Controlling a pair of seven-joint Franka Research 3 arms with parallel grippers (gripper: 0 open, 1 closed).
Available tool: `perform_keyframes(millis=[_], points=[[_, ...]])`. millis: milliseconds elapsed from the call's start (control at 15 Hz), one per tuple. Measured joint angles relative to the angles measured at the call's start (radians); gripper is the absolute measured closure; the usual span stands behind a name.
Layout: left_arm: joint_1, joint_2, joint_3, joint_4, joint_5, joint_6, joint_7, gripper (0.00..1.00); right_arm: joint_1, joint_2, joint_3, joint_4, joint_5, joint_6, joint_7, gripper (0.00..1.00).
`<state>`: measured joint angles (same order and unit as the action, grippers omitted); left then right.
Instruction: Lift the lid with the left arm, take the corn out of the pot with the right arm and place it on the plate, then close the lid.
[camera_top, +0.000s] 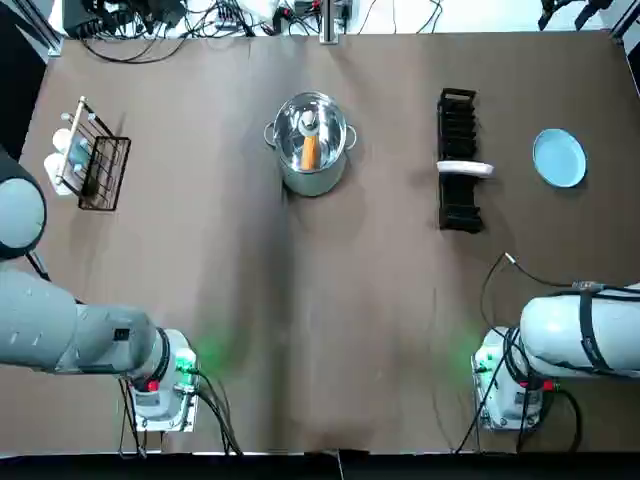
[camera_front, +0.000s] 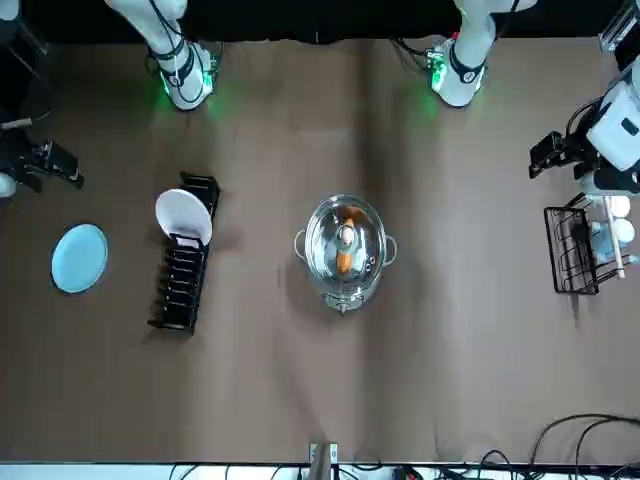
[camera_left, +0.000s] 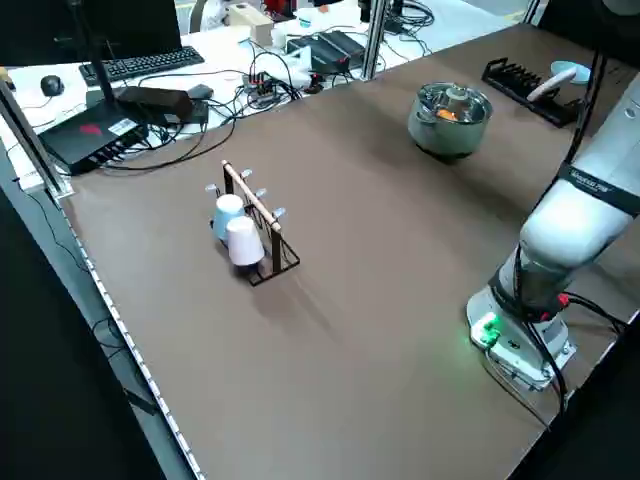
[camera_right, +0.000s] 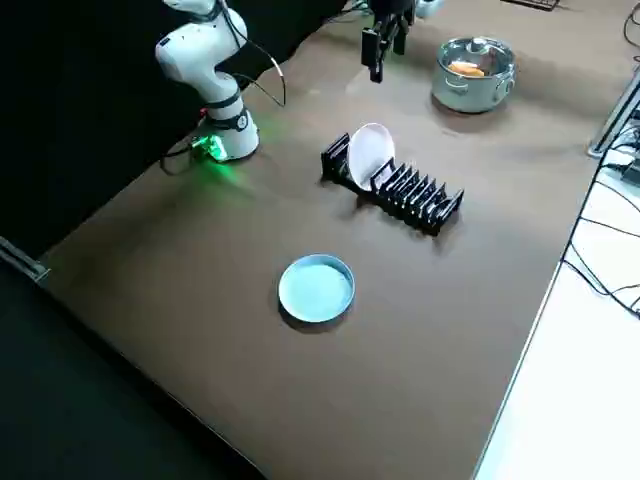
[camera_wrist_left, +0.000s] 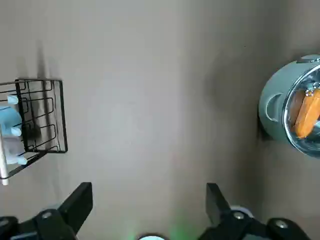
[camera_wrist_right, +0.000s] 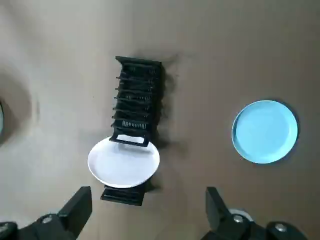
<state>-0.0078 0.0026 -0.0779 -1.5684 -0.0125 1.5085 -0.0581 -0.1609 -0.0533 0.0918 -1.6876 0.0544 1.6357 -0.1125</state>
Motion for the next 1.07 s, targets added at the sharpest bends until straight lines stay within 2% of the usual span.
perform_keyframes(millis=[400,600,867,933,1067], points=[[-0.007,0.007,-0.004,-0.006,-0.002,0.001,-0.005,0.0,0.003,0.0,0.005,-0.016,0.0,0.006,0.0,0.0],[-0.053,0.04,-0.034,-0.011,-0.006,0.012,-0.015,0.0,0.004,-0.015,0.008,-0.046,0.0,0.04,0.0,0.0],[-0.174,0.166,-0.125,-0.026,-0.008,0.105,-0.064,0.0,0.024,-0.03,0.01,-0.074,0.0,0.046,0.0,0.0],[-0.277,0.254,-0.137,-0.029,-0.008,0.184,-0.148,0.0,0.029,-0.031,0.01,-0.079,0.0,0.052,0.0,0.0],[-0.361,0.336,-0.138,-0.028,-0.008,0.29,-0.233,0.0,0.029,-0.031,0.01,-0.079,0.0,0.054,0.0,0.0]])
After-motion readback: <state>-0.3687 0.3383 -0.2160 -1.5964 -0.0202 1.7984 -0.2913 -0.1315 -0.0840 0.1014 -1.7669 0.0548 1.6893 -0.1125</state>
